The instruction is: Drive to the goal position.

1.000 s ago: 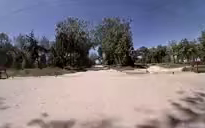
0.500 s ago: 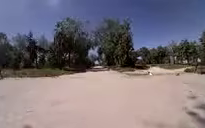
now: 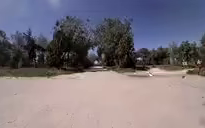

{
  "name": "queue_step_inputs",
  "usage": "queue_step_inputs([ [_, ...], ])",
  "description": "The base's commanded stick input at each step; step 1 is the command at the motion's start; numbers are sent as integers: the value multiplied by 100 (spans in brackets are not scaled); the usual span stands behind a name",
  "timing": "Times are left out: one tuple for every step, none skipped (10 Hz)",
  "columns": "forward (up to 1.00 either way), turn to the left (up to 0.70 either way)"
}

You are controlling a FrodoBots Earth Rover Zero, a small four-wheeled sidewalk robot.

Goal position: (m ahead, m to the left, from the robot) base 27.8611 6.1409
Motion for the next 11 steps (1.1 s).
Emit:
queue_step_inputs([
  [70,1],
  [70,1],
  [70,1],
  [70,1],
  [70,1],
  [70,1],
  [70,1],
  [70,1],
  [70,1],
  [70,1],
  [70,1],
])
